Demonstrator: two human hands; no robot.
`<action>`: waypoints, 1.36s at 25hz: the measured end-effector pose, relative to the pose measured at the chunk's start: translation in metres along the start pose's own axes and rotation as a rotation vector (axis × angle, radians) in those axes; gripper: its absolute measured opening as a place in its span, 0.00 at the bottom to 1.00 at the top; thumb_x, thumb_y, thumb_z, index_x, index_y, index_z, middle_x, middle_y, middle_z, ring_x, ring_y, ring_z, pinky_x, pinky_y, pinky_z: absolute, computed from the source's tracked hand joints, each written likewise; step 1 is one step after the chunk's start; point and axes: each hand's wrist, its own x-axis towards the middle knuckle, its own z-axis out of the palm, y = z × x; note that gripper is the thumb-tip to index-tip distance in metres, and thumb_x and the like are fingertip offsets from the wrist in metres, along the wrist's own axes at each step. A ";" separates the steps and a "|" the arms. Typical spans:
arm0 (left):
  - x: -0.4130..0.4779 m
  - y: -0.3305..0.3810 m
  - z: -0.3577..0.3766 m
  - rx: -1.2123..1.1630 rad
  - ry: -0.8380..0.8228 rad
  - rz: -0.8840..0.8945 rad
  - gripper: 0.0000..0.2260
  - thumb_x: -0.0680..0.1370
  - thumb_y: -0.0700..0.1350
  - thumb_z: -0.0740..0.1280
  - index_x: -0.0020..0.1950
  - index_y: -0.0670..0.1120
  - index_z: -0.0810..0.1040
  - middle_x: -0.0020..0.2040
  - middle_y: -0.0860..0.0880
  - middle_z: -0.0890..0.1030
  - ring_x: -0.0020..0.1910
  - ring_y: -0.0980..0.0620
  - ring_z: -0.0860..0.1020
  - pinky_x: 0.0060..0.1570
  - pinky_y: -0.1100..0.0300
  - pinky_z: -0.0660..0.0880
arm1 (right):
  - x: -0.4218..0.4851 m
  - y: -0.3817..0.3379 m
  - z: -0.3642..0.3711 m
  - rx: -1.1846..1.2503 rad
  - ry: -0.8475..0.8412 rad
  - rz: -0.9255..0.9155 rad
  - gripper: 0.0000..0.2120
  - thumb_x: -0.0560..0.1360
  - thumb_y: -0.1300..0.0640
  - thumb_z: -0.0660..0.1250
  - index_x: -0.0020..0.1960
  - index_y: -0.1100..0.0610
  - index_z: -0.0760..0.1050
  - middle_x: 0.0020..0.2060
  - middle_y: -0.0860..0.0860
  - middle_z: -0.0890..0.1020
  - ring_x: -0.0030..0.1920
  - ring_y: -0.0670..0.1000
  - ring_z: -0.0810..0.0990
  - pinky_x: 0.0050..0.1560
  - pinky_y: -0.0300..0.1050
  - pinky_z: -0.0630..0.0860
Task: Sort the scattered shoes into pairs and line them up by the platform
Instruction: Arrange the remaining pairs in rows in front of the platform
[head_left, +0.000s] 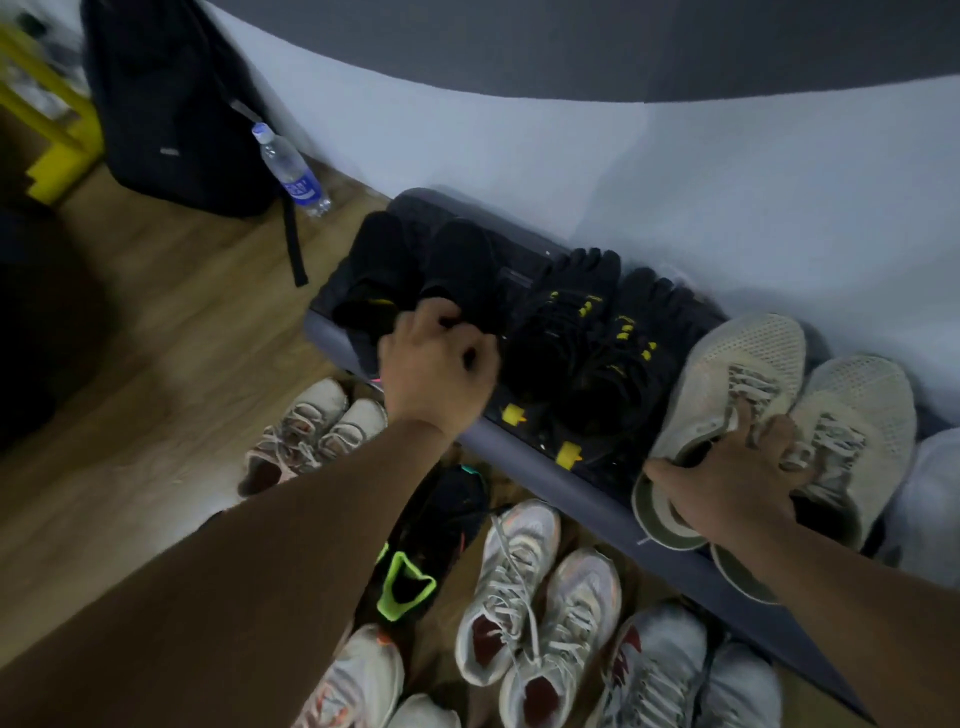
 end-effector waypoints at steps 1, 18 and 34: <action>0.010 -0.025 -0.003 0.061 0.010 -0.170 0.14 0.73 0.56 0.63 0.53 0.50 0.80 0.60 0.47 0.75 0.55 0.40 0.74 0.50 0.47 0.74 | 0.000 -0.001 0.001 -0.006 0.011 0.002 0.60 0.63 0.25 0.62 0.77 0.58 0.36 0.76 0.63 0.43 0.75 0.63 0.37 0.71 0.69 0.40; 0.054 -0.082 0.008 0.015 -0.444 -0.266 0.19 0.75 0.51 0.69 0.28 0.46 0.67 0.36 0.46 0.73 0.35 0.49 0.74 0.29 0.61 0.62 | -0.006 -0.008 -0.007 -0.042 -0.036 0.011 0.48 0.69 0.32 0.64 0.77 0.60 0.54 0.73 0.65 0.55 0.74 0.67 0.49 0.69 0.67 0.55; 0.011 -0.111 -0.012 -0.234 -0.255 -0.237 0.28 0.72 0.49 0.65 0.72 0.52 0.67 0.73 0.47 0.64 0.65 0.44 0.73 0.59 0.51 0.75 | -0.010 -0.006 -0.023 -0.003 -0.224 0.086 0.49 0.65 0.25 0.60 0.71 0.62 0.67 0.76 0.62 0.54 0.73 0.68 0.56 0.69 0.63 0.62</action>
